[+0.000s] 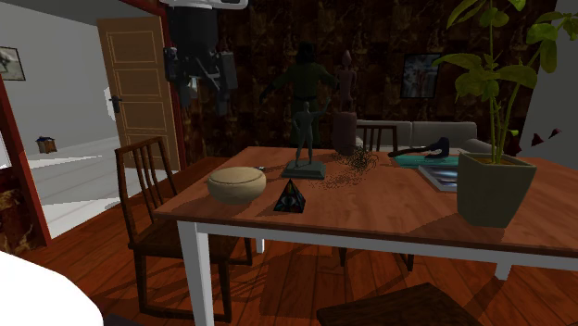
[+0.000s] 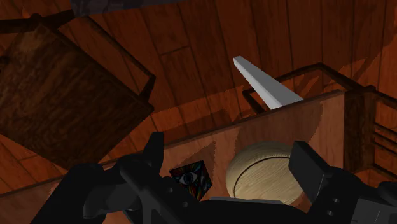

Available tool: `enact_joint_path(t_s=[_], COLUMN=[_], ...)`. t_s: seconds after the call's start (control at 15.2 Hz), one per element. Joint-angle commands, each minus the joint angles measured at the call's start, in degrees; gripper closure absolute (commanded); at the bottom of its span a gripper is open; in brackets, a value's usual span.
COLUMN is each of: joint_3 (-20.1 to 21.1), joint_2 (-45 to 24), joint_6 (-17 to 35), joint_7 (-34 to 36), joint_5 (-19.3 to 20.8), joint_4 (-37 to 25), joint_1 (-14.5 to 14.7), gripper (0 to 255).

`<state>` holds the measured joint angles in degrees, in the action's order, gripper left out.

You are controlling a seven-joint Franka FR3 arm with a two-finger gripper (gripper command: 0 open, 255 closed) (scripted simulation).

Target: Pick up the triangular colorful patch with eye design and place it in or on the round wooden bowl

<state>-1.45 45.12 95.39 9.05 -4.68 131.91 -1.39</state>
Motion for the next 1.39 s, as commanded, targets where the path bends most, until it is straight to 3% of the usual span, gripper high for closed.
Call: enact_joint_path(t_s=[0.0, 0.4, 0.73, 1.06, 1.32], joint_3=[0.0, 9.9, 18.6, 27.9, 35.3], joint_2=[0.0, -4.2, -11.8, -22.0, -31.9], joint_6=[0.0, 14.3, 24.9, 32.7, 35.4], joint_7=[0.0, 15.7, 30.1, 47.1, 63.3], joint_5=[0.0, 0.2, 3.1, 10.6, 21.2], joint_4=[0.0, 5.8, 6.6, 3.7, -1.2], joint_1=[0.0, -3.4, -7.9, -14.9, -21.6], gripper=[0, 0, 0, 0, 0])
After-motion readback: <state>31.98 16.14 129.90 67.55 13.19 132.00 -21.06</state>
